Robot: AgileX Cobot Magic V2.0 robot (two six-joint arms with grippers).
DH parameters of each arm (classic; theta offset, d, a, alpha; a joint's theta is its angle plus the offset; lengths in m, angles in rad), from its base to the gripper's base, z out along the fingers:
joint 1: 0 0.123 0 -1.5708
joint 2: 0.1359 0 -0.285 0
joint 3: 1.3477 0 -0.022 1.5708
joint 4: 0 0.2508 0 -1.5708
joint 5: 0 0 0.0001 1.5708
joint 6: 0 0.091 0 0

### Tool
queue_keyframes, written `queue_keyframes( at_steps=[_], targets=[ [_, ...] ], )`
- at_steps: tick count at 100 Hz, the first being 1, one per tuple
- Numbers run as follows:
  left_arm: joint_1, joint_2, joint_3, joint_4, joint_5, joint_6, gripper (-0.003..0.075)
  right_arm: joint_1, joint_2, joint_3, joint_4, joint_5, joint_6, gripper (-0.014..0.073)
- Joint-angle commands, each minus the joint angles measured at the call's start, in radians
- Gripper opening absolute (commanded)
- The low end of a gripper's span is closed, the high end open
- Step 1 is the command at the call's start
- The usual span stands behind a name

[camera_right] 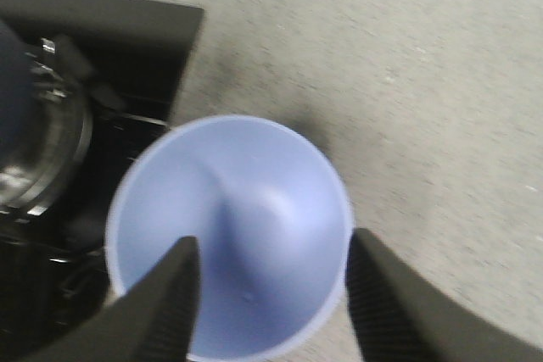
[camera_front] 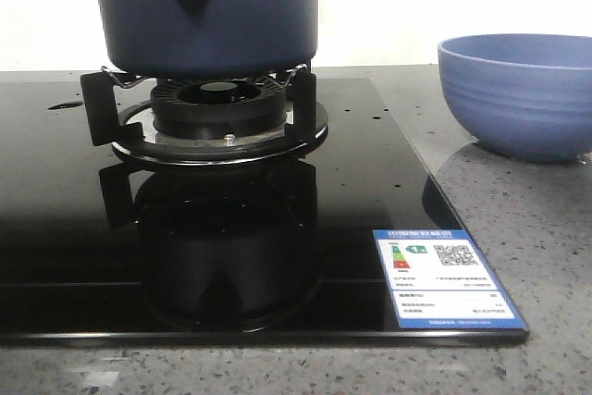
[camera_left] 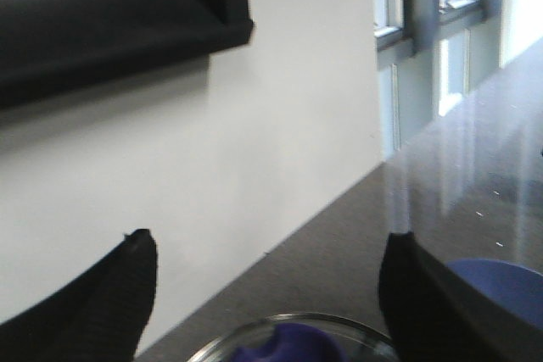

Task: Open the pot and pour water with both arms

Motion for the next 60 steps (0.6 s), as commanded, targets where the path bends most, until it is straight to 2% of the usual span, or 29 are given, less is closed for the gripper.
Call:
queue_keyframes(
  at_steps=[1, 5, 16, 19, 31, 48, 60],
  targets=[
    [0.058, -0.076, -0.031, -0.041, -0.039, -0.050, 0.0353, -0.007, -0.025, -0.020, 0.114, -0.075, -0.059, 0.0246],
    [0.082, -0.095, -0.024, -0.036, -0.066, -0.077, 0.0278, -0.007, -0.028, -0.016, 0.172, -0.093, -0.093, 0.0186],
    [0.156, -0.149, 0.006, 0.004, -0.104, -0.162, 0.0035, -0.007, -0.070, 0.044, 0.325, -0.227, -0.195, -0.0066],
    [0.173, -0.163, 0.019, 0.008, -0.106, -0.175, -0.0024, -0.007, -0.087, 0.069, 0.361, -0.272, -0.218, -0.0064],
    [0.239, -0.242, 0.094, 0.010, -0.125, -0.180, -0.0020, -0.007, -0.184, 0.196, 0.415, -0.467, -0.297, -0.0059],
    [0.256, -0.394, 0.265, -0.013, -0.386, -0.173, -0.0020, -0.007, -0.360, 0.420, 0.420, -0.715, -0.366, -0.0063],
    [0.256, -0.503, 0.400, -0.008, -0.451, -0.147, -0.0020, -0.007, -0.490, 0.586, 0.420, -0.811, -0.395, -0.0063]
  ],
)
